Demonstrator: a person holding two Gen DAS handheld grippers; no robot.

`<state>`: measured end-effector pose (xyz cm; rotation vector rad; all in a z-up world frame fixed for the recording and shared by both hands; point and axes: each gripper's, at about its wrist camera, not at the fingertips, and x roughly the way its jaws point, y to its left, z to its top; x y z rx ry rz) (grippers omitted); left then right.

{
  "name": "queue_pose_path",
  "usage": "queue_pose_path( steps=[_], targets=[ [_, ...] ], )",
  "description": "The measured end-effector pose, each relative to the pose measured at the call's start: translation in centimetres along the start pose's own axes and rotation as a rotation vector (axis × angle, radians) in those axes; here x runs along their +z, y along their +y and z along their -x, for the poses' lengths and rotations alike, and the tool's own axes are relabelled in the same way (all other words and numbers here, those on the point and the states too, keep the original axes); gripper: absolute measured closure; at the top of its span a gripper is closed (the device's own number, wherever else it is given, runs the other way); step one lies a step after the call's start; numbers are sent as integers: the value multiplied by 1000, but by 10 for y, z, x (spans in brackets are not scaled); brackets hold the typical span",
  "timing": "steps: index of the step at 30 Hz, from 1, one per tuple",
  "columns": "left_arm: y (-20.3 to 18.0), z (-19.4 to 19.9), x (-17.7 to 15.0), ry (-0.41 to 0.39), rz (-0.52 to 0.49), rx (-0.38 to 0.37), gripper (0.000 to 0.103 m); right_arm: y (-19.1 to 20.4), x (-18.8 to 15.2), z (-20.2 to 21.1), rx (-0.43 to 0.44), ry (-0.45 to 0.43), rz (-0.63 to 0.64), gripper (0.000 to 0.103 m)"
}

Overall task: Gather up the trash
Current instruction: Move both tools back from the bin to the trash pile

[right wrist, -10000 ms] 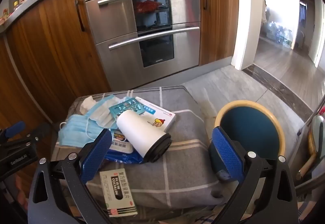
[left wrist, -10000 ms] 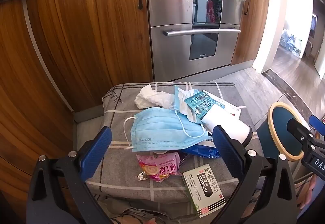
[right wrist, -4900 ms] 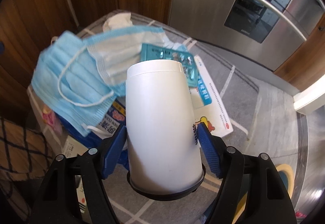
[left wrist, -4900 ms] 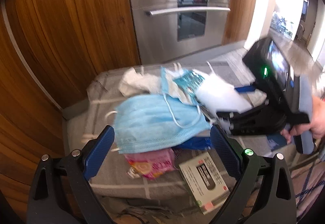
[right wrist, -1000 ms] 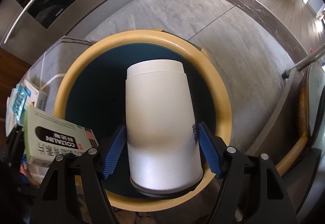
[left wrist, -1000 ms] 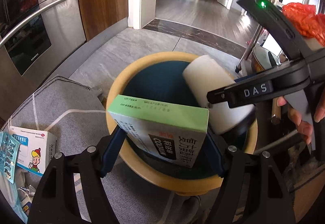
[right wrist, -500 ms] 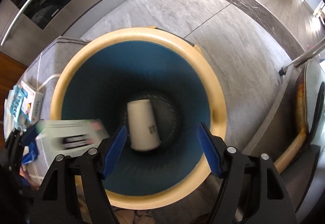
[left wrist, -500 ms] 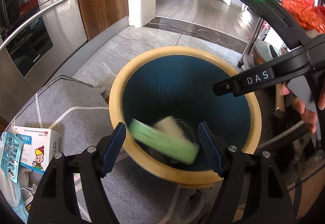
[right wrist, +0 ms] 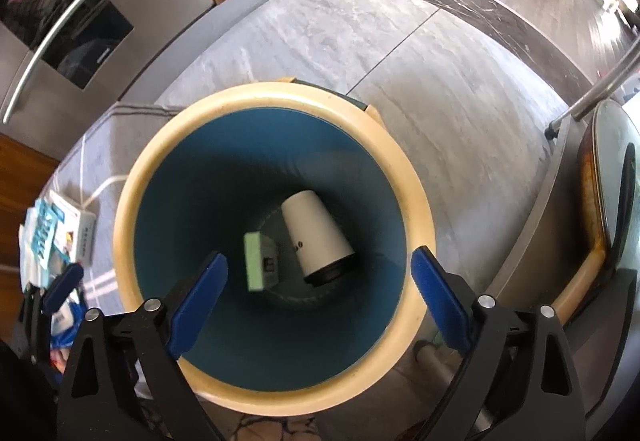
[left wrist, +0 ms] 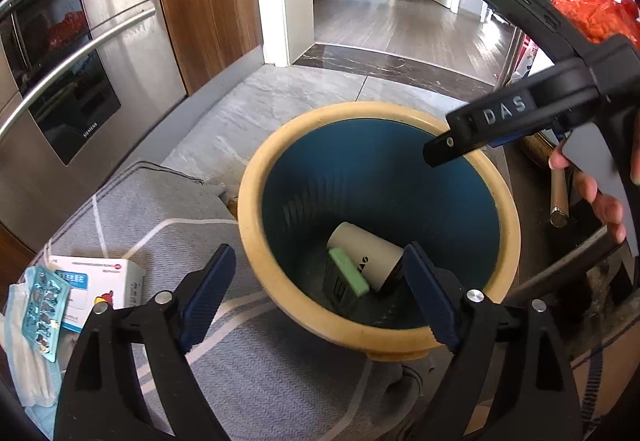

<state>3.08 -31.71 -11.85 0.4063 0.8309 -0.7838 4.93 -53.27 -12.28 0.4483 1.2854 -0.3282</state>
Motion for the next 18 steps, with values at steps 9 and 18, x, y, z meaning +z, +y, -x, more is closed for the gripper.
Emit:
queue_pose_path(
  steps=[9,18],
  targets=[
    [9,33,-10,-24,30,-4,15,-2,-3,20,13,-40,-66,9],
    [20,87,-20,-100,60,16,14,13,-8,65,95,-150,-184,9]
  ],
)
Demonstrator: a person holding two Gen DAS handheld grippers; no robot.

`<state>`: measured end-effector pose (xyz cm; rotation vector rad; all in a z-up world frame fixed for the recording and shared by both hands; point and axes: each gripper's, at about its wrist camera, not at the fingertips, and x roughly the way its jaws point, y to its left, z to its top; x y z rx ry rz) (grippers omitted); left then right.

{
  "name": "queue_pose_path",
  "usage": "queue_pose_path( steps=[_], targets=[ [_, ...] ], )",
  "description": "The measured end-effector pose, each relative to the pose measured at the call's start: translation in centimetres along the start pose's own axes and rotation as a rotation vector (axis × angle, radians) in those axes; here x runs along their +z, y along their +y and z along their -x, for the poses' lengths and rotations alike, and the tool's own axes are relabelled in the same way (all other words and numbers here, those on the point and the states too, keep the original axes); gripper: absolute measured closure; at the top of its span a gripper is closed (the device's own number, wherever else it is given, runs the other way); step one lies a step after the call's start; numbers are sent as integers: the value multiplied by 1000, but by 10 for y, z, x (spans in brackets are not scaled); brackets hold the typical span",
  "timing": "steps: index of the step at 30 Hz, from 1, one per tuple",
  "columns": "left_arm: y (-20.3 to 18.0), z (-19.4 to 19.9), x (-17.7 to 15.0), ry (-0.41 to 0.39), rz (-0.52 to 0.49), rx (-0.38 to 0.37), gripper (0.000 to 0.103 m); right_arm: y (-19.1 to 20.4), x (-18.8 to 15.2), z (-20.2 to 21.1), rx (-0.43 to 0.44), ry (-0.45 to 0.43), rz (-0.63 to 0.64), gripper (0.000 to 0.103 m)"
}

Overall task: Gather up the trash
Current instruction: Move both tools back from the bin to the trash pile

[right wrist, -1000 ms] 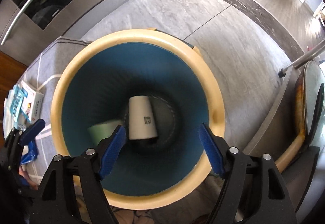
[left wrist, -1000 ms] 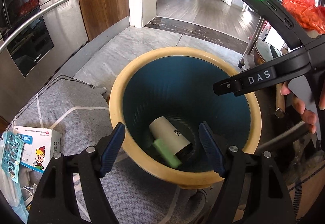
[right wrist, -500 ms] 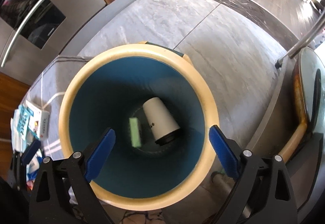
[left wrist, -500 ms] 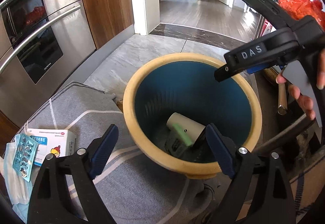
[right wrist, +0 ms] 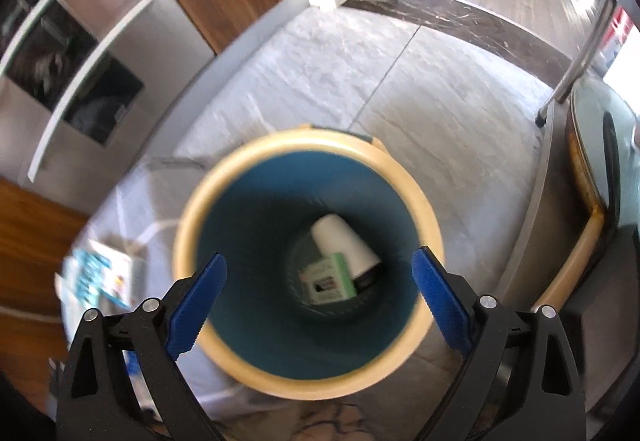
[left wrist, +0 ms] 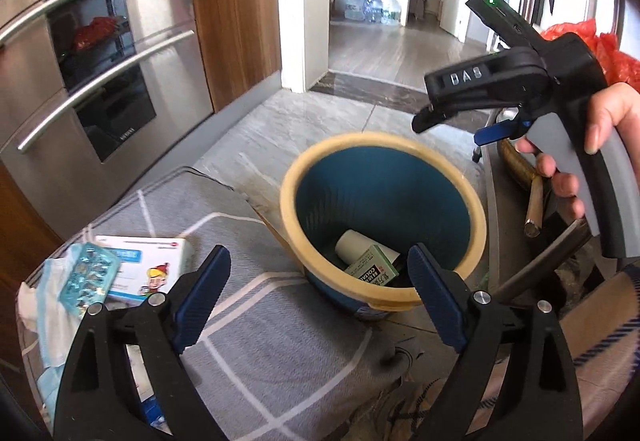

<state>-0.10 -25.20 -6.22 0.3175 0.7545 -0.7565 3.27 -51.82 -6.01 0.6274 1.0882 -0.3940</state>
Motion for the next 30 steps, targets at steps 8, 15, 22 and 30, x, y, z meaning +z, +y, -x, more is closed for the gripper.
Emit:
queue_pose_path(
  steps=[8,15,22,30],
  targets=[
    [24,40,-15,-31,68,62,10,28,-5,21,92,-30,-99,9],
    [64,71,-42,5,163,166,10,82,-20,39,127,-52,-12,9],
    [98,104,-79,60,315,342,8,156,-61,61,215,-69,87,7],
    [119,101,-146,156,480,558,8,241,-110,63,238,-56,366,7]
  ],
)
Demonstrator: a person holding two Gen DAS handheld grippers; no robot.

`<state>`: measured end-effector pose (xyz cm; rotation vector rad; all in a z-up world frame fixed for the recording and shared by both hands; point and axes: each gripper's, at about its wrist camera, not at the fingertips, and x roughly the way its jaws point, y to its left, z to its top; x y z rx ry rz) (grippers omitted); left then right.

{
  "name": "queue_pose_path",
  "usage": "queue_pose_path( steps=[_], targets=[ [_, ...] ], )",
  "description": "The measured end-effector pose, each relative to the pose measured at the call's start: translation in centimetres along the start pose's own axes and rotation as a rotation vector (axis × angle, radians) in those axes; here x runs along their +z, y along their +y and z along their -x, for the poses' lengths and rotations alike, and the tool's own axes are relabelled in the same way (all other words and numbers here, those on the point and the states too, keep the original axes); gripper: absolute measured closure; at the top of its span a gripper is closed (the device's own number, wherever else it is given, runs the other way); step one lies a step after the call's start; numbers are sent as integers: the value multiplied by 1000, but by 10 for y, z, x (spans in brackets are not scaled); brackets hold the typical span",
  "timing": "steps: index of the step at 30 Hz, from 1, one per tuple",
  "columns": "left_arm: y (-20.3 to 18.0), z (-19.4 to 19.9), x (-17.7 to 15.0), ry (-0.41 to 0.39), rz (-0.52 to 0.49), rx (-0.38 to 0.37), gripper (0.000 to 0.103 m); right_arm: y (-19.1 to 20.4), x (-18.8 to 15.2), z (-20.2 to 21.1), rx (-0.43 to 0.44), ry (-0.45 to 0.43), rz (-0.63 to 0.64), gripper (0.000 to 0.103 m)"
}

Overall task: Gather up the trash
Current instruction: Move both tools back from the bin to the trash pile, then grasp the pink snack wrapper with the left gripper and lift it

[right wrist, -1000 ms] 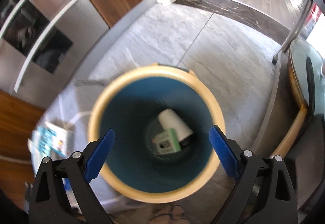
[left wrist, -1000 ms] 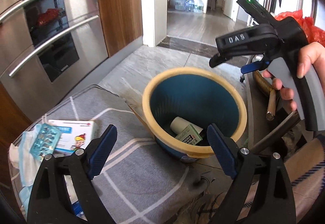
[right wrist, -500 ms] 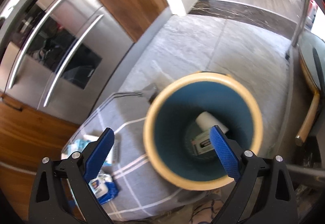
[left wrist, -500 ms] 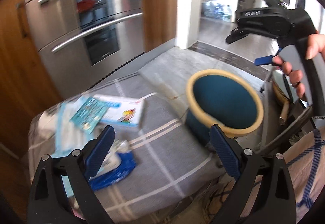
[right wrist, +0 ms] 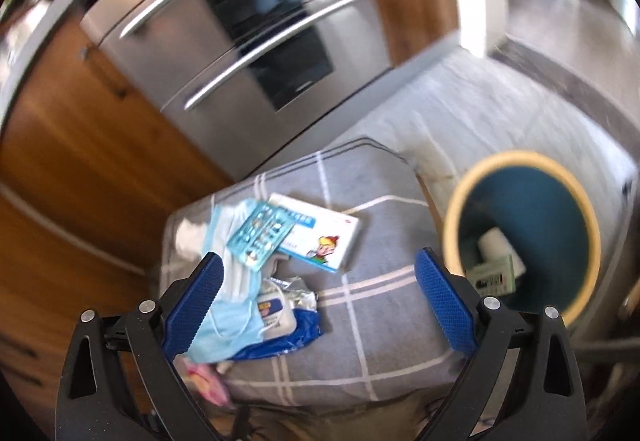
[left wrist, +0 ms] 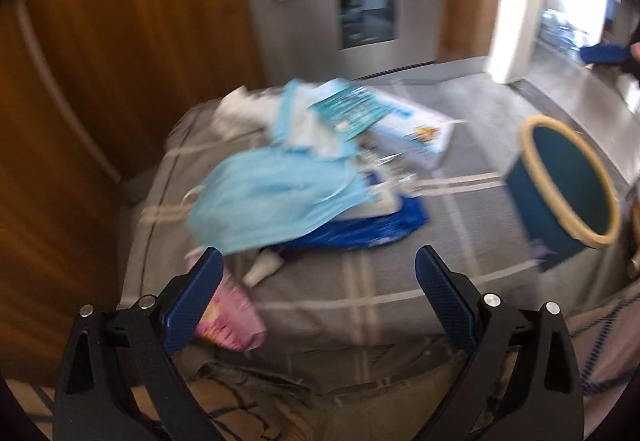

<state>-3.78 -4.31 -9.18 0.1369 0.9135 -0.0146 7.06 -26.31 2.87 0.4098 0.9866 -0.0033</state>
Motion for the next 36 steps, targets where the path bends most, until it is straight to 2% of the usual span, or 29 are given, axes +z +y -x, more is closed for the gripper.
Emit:
queue_pose_path(
  steps=[6,11,13,17,22,28,29,30,33,36],
  targets=[
    [48,-42,-22,118,98,134,8,42,-11,-26,43,95,114,7],
    [75,-61,-31,170,156,174,11,65,-23,-49,60,185,173,7],
    [79,-63,-31,165,169,160,15,70,-28,-54,59,206,182,7],
    [78,-67,-30,158,142,157,15,72,-29,-57,39,211,192,7],
    [88,-76,-29,175,208,99,16,62,-27,-59,39,221,155,7],
    [106,-100,-34,241,281,106,17,55,-24,-59,37,224,131,7],
    [109,-103,-36,254,294,108,20,54,-24,-58,36,223,130,7],
    [112,-108,-38,278,306,110,33,52,-23,-59,36,223,128,7],
    [120,-109,-40,280,358,91,52,47,-22,-61,25,229,121,7],
    [123,-107,-38,276,363,60,82,41,-19,-62,15,231,110,7]
  ],
)
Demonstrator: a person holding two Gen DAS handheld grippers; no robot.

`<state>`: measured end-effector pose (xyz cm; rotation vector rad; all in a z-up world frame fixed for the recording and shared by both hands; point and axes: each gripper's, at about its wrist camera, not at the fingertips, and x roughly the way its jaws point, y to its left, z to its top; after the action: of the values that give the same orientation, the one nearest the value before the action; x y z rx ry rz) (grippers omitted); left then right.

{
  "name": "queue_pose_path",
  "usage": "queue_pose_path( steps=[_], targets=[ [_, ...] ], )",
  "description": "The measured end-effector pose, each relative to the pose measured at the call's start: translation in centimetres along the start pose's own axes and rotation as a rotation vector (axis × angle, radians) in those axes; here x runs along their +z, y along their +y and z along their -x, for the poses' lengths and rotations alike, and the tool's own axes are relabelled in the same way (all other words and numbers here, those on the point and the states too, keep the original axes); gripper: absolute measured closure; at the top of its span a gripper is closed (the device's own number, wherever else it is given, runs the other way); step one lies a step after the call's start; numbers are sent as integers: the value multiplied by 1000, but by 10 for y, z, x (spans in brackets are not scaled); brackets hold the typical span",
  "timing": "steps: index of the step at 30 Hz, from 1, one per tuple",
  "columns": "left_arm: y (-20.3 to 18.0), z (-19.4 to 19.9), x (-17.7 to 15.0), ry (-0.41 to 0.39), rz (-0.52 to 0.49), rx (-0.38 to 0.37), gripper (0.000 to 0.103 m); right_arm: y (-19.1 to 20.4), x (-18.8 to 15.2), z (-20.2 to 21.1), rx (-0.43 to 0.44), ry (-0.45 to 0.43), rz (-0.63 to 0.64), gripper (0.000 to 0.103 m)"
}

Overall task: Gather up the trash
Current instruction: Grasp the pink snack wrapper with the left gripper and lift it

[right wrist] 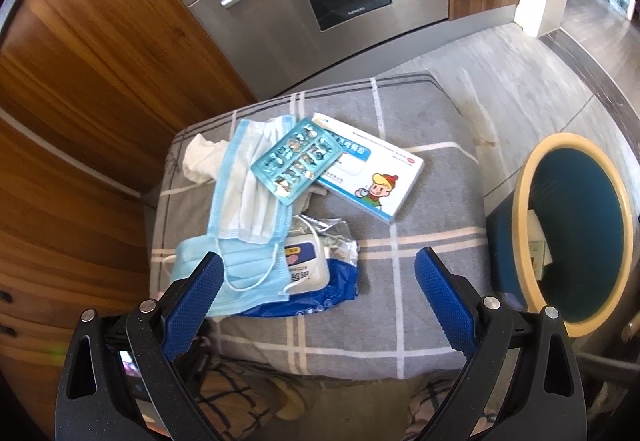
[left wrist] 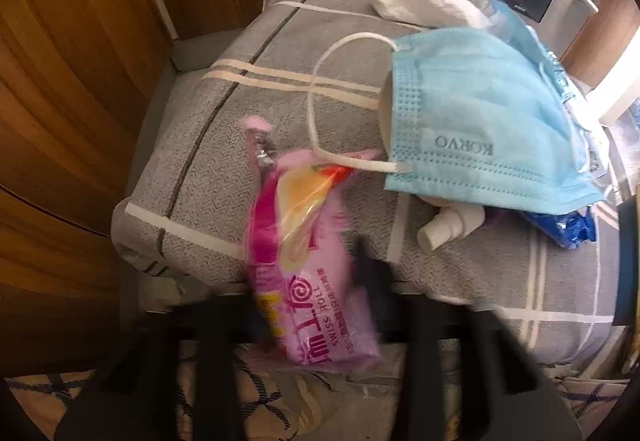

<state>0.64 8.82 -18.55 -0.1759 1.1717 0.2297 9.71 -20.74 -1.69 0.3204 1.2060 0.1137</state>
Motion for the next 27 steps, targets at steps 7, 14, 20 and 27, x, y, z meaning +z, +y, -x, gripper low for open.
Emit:
queue_pose_path(
  steps=[7,14,20,27],
  targets=[
    [7,33,7,-55,51,-73,84,-9,4,0,-7,-3,-14,7],
    [-10,111,25,-272,-61,-112,84,-13,8,-4,-35,-5,-2,7],
    [-17,156,60,-402,-110,-128,84,-3,22,-9,-32,-77,67,7],
    [-47,169,103,-452,-211,-131,84,22,43,-36,-54,-145,205,9]
  ],
)
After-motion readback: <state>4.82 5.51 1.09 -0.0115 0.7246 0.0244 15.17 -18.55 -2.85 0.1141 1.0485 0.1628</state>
